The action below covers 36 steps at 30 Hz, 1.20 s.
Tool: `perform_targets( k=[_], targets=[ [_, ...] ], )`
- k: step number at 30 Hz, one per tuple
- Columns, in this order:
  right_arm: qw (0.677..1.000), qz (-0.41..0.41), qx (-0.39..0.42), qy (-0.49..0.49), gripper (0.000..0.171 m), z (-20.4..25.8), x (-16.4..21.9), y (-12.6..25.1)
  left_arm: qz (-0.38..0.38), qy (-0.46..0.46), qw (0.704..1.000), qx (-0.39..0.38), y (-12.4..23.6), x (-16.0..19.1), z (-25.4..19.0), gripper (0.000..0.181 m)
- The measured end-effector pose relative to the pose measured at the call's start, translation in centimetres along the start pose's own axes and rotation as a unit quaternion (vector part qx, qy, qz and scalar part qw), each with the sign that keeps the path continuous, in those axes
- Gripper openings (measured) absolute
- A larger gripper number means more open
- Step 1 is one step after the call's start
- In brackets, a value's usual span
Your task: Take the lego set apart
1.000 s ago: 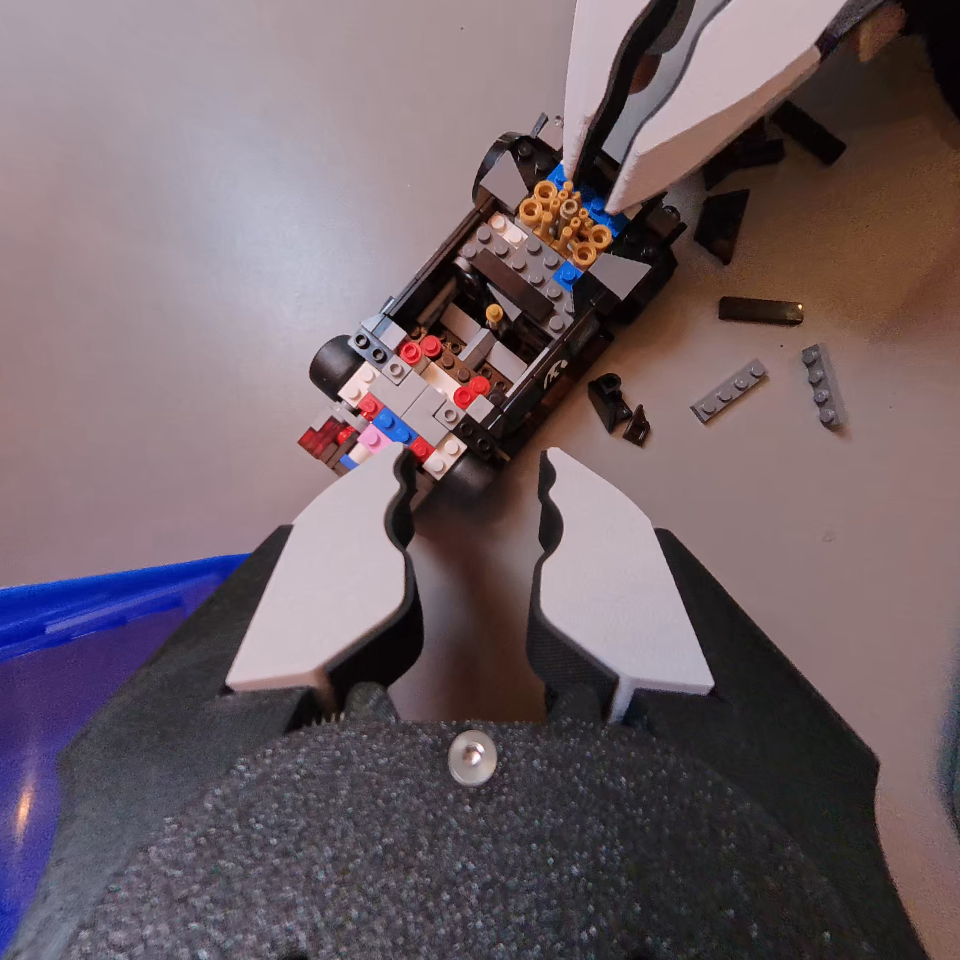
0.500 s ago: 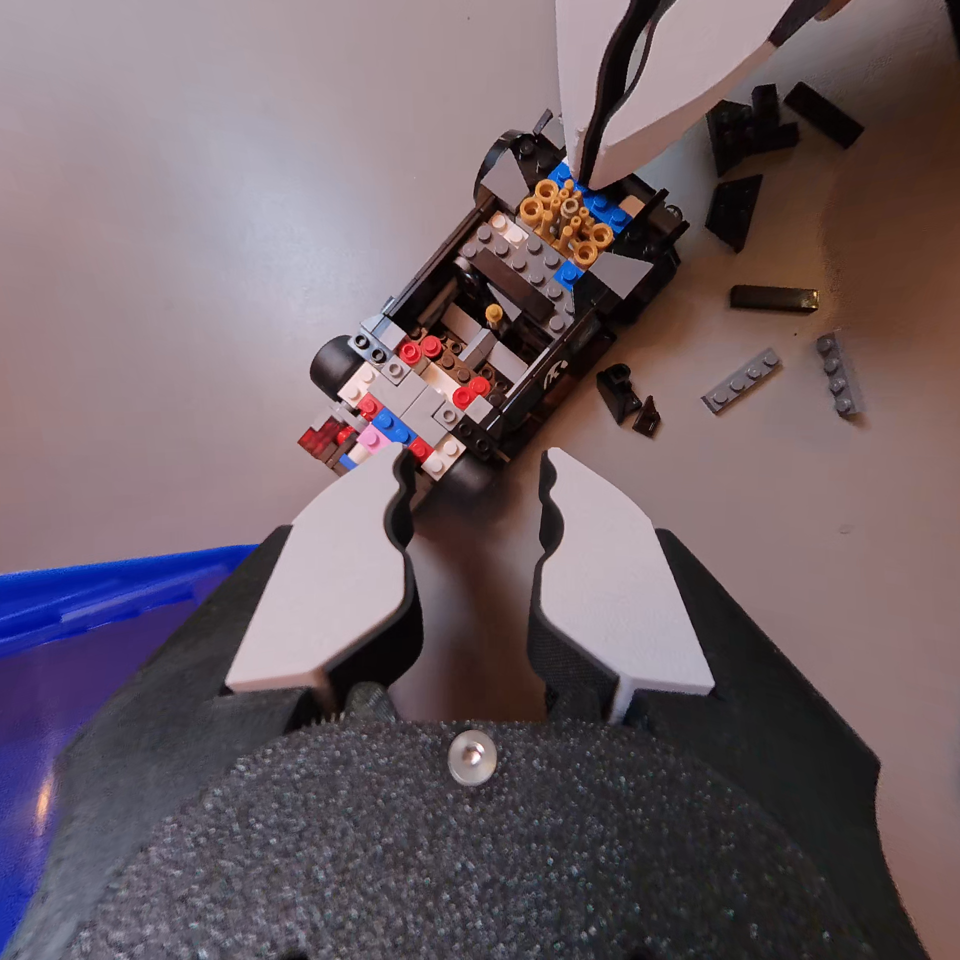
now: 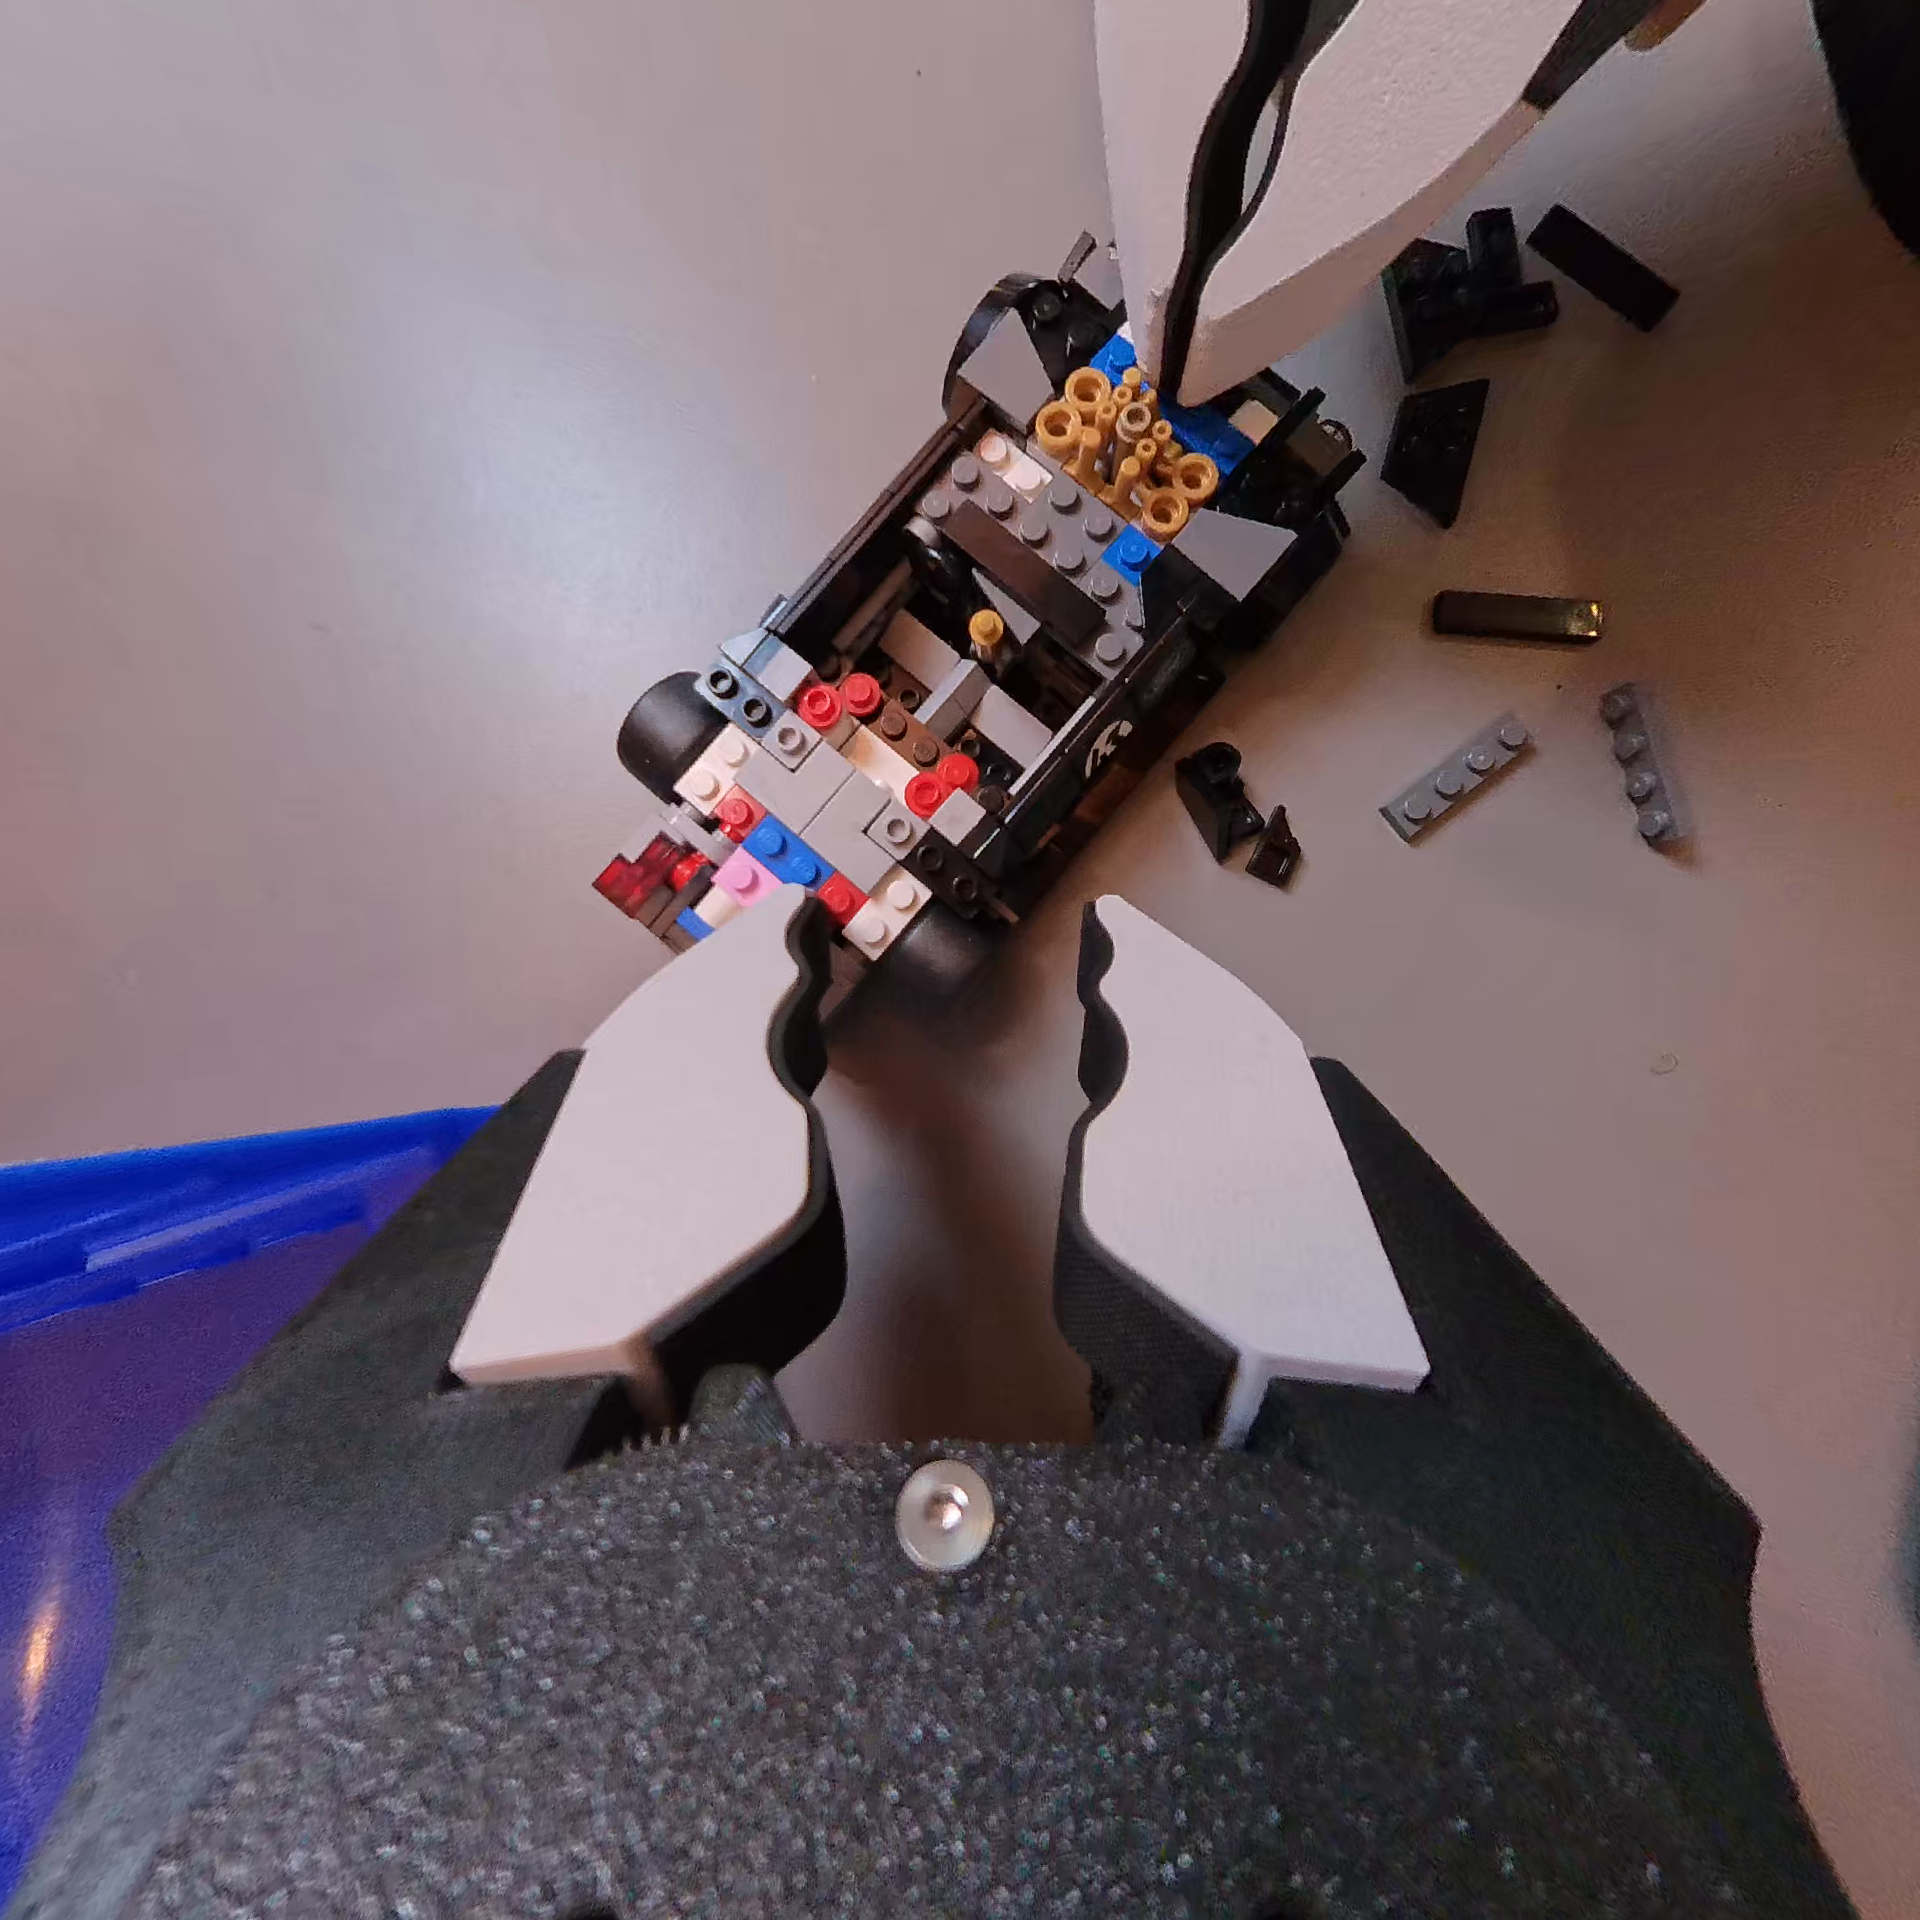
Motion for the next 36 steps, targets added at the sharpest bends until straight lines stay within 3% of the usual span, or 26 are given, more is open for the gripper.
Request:
perform_targets(
  k=[19, 25, 32, 34, 36],
  targets=[
    [0.996, 0.068, 0.025, 0.057, 0.000, 0.4, -1.6, -0.6, 0.002, 0.002, 1.000, -0.009, 0.4, 0.5, 0.5, 0.042],
    [1.000, 0.027, -0.003, 0.006, 0.000, 0.5, -0.7, -0.1, -0.005, 0.004, 1.000, 0.003, 0.4, 0.5, 0.5, 0.044],
    [0.993, -0.096, 0.019, -0.069, 0.000, 0.0, 2.8, 2.6, -0.004, -0.004, 1.000, 0.004, 0.2, 0.3, 0.3, 0.045],
    [0.988, -0.122, 0.017, -0.091, 0.024, -0.1, 3.9, 2.7, -0.003, -0.006, 1.000, 0.003, 0.1, 0.2, 0.2, 0.045],
    [0.983, -0.145, 0.017, -0.112, 0.029, -0.3, 4.8, 2.7, -0.004, -0.011, 1.000, 0.005, 0.1, 0.2, 0.2, 0.045]
  ],
)
Point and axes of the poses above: each gripper's, where its closed fingertips meet, y back along the fingers, x out of its underside, z = x × y across the jaws, the point moved 7 cm from there along y, back along the fingers, and after that the axes turned 9 degrees about x, right-handed, at the moved point
